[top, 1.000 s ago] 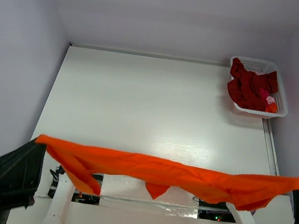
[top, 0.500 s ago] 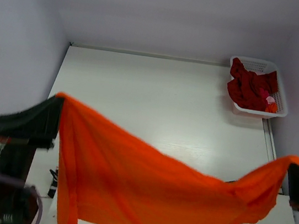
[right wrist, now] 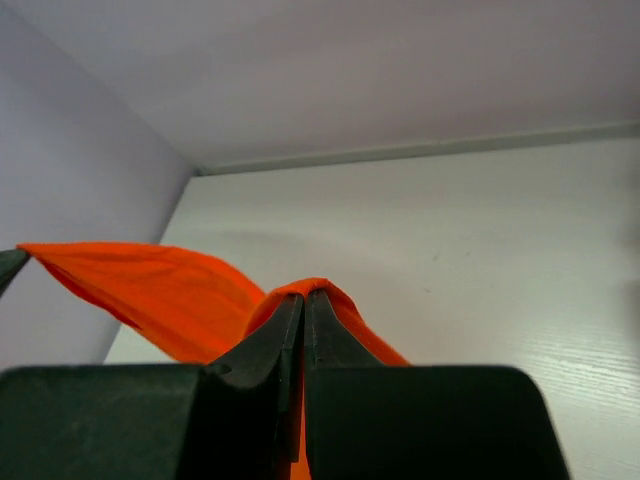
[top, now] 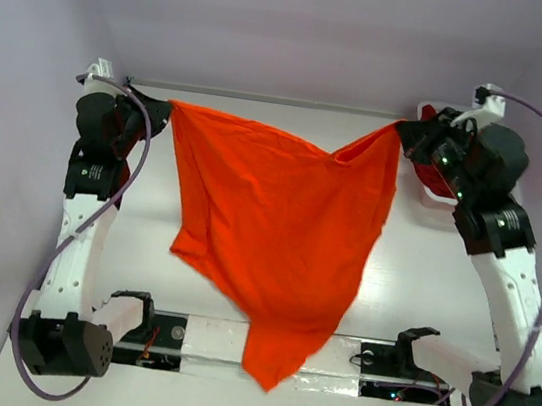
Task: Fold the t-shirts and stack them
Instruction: Flatten the tshirt out
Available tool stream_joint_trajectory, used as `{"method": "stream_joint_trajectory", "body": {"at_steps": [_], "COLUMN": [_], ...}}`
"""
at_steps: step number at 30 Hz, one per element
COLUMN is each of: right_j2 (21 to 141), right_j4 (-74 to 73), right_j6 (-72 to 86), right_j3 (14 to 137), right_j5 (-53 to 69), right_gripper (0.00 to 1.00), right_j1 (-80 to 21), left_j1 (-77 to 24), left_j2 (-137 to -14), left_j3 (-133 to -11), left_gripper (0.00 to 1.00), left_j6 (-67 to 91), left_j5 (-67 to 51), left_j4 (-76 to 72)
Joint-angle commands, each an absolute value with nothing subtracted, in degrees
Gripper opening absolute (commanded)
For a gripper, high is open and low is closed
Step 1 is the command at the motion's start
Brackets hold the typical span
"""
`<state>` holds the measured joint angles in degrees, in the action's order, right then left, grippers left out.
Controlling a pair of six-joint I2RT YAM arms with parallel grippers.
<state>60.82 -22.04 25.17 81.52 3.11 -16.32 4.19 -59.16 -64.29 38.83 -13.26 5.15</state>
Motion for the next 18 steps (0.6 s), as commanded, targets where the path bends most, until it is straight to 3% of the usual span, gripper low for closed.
{"method": "stream_joint_trajectory", "body": {"at_steps": [1, 6, 18], "right_j2": [61.4, 57.8, 22.4], "right_j4": [-16.6, -20.3, -27.9], "right_j6": [23.4, 24.4, 27.5], "right_j3": [86.2, 90.0, 80.4], "right_j5": [1.1, 4.5, 18.6], "right_gripper": [0.00, 0.00, 0.00], "right_j1": [-16.3, -16.3, -16.3], "left_j1": [4.0, 4.0, 4.0], "left_j2": [-56.8, -50.3, -21.0], "left_j3": [-67.0, -73.4, -79.7], "left_gripper": [0.00, 0.00, 0.00], "left_j6": [36.5, 35.7, 42.4], "left_j5": [-12.8, -14.6, -22.1], "left_j4": [-1.9, 3.4, 13.3]}}
